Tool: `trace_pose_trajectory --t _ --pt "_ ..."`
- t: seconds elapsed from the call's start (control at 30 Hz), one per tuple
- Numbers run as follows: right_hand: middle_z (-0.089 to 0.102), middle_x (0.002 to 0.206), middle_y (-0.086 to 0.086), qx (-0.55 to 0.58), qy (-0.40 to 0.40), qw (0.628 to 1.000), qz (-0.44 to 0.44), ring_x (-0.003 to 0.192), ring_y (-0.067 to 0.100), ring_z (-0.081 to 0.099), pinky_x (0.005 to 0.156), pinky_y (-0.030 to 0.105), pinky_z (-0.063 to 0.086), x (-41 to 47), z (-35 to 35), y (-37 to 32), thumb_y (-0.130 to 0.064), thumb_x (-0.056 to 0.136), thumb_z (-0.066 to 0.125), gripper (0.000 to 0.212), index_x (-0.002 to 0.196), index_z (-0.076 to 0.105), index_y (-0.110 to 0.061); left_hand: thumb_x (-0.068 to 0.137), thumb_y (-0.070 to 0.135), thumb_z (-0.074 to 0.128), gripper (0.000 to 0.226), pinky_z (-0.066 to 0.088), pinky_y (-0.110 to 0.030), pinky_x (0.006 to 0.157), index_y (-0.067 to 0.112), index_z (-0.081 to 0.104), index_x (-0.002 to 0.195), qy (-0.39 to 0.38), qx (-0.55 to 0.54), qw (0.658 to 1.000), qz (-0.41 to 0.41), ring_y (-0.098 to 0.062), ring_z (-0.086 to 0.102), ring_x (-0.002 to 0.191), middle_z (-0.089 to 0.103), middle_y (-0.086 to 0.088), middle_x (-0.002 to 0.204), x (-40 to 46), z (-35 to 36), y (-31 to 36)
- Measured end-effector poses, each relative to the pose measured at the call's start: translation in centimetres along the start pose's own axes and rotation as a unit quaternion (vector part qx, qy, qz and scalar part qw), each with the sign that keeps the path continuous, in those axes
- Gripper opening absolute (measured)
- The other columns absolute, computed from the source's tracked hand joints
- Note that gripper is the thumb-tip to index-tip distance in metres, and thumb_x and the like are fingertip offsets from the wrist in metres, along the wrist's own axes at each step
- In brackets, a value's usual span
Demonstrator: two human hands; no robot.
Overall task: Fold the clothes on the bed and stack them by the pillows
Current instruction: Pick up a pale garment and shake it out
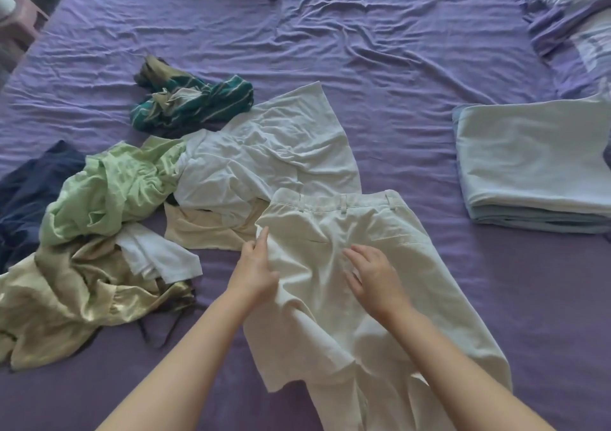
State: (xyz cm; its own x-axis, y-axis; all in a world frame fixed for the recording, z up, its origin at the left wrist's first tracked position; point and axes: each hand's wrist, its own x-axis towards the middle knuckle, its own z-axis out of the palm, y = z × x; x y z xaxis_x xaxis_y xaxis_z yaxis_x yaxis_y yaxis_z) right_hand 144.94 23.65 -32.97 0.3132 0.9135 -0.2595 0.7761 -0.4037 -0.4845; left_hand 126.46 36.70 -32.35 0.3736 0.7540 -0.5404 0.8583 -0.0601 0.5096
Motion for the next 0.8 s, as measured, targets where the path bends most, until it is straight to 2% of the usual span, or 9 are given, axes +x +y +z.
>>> trace_pose_trajectory --t 0.1,0.2,0.3,0.37,0.47,0.57,0.67,0.73,0.8 --pt "0.012 0.158 0.000 -0.064 -0.109 0.991 0.047 0.144 0.019 0.010 0.112 0.038 0.022 2.6 0.4 1.1 -0.046 0.095 0.042 0.058 0.147 0.023 -0.031 0.076 0.011 0.064 0.091 0.039 -0.031 0.094 0.018 0.012 0.150 0.074 -0.128 0.987 -0.057 -0.029 0.047 0.118 0.045 -0.012 0.132 1.4 0.6 1.3" --pt "0.020 0.156 0.003 0.069 -0.062 0.993 0.069 0.143 0.017 0.017 0.114 0.035 0.021 4.4 -0.1 0.8 -0.045 0.094 0.047 0.061 0.147 0.026 -0.022 0.070 0.002 0.056 0.050 0.048 -0.030 0.086 0.018 0.050 0.116 0.026 -0.290 0.956 -0.022 -0.015 0.060 0.090 0.060 0.004 0.095 1.4 0.8 4.0" --pt "0.039 0.147 0.001 0.339 -0.004 0.933 0.121 0.135 0.013 0.035 0.112 0.029 0.027 5.7 -3.1 -0.7 -0.044 0.092 0.051 0.060 0.143 0.035 -0.016 0.076 -0.010 0.053 0.070 0.033 -0.017 0.108 0.021 0.040 0.138 -0.058 -0.277 0.949 0.138 -0.002 0.047 0.126 0.051 0.009 0.135 -1.3 2.4 7.8" --pt "0.055 0.131 -0.007 0.415 0.002 0.900 0.137 0.119 0.003 0.051 0.099 0.019 0.041 6.2 -6.3 -1.3 -0.046 0.087 0.059 0.058 0.137 0.044 -0.021 0.075 -0.005 0.049 0.077 0.021 -0.006 0.107 0.030 0.030 0.141 -0.107 -0.222 0.939 0.240 0.004 0.031 0.134 0.036 0.019 0.142 -3.4 4.2 10.5" --pt "0.065 0.102 -0.012 0.293 -0.001 0.951 0.097 0.096 0.006 0.062 0.076 0.015 0.045 5.9 -11.2 -1.2 -0.027 0.078 0.072 0.045 0.120 0.054 -0.029 0.079 0.004 0.050 0.079 0.026 -0.015 0.107 0.031 0.021 0.148 -0.143 -0.163 0.937 0.275 -0.003 0.033 0.132 0.037 0.013 0.145 -5.9 5.8 13.5" --pt "0.067 0.105 -0.007 0.190 0.038 0.980 0.055 0.101 0.013 0.060 0.084 0.023 0.043 4.3 -15.0 -0.7 -0.005 0.079 0.064 0.042 0.116 0.061 -0.024 0.083 0.022 0.059 0.063 0.046 -0.018 0.086 0.032 0.039 0.142 -0.190 -0.239 0.919 0.249 0.001 0.057 0.090 0.060 0.017 0.107 -7.8 5.3 15.1" --pt "0.068 0.098 -0.018 0.221 0.057 0.973 0.010 0.095 0.005 0.060 0.082 0.018 0.044 1.3 -18.9 -0.6 -0.008 0.082 0.065 0.036 0.106 0.064 -0.035 0.085 0.022 0.065 0.024 0.051 -0.022 0.076 0.023 0.071 0.107 -0.055 -0.269 0.936 0.219 0.004 0.064 0.077 0.068 0.022 0.080 -8.3 2.4 16.2" --pt "0.069 0.093 -0.022 0.243 0.057 0.968 -0.027 0.091 -0.004 0.061 0.079 0.011 0.043 -0.8 -21.8 -0.9 -0.012 0.084 0.067 0.034 0.101 0.063 -0.041 0.085 0.007 0.061 0.021 0.051 -0.025 0.078 0.018 0.073 0.099 0.074 -0.245 0.945 0.203 -0.003 0.065 0.078 0.070 0.015 0.081 -8.0 -0.4 17.0" --pt "0.069 0.090 -0.022 0.272 0.051 0.959 -0.057 0.085 -0.008 0.060 0.075 0.008 0.042 -2.9 -24.8 -1.6 -0.013 0.085 0.067 0.028 0.098 0.067 -0.038 0.085 -0.002 0.055 0.031 0.049 -0.022 0.082 0.016 0.068 0.108 0.108 -0.213 0.947 0.212 -0.009 0.063 0.085 0.069 0.005 0.091 -8.0 -3.7 18.7"
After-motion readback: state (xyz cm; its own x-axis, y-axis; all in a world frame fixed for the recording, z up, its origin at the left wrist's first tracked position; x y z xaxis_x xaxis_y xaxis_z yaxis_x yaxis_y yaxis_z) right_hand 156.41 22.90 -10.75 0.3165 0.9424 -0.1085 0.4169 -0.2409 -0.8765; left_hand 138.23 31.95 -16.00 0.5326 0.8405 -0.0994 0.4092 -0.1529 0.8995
